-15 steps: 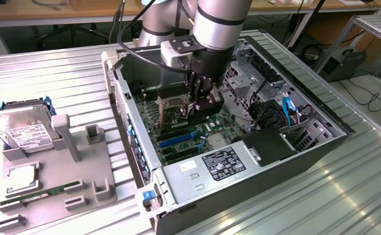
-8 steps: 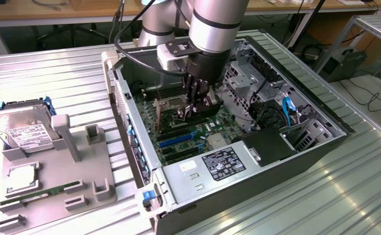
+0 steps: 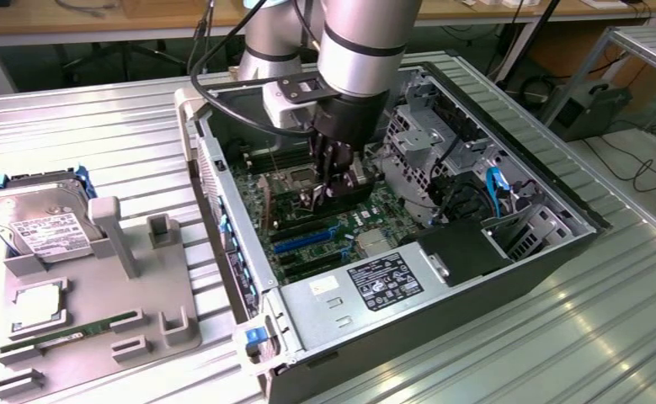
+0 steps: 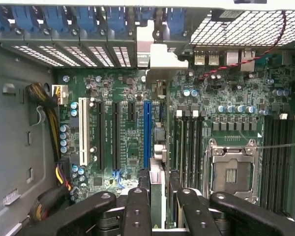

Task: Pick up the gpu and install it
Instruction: 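Insert the gpu into the slot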

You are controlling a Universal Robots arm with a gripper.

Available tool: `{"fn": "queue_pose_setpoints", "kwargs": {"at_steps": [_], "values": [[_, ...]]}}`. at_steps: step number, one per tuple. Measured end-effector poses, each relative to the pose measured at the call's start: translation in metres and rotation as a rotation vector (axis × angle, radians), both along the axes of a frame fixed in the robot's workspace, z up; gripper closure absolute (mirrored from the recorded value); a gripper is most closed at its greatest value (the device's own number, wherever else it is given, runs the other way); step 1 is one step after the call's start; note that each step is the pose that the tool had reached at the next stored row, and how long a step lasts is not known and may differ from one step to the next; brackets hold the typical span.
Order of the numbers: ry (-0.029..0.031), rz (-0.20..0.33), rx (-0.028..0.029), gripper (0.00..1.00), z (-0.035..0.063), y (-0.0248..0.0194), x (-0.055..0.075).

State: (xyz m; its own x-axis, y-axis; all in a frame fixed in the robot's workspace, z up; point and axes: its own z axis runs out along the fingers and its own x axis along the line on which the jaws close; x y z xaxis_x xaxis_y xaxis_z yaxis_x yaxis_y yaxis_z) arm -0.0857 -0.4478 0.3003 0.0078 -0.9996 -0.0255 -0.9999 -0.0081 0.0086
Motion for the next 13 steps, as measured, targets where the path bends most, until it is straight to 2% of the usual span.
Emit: {"fn": "queue_pose_setpoints", "kwargs": {"at_steps": [13], "values": [[0.0, 0.001, 0.0, 0.74, -0.0075, -0.0002, -0.0049]]}}
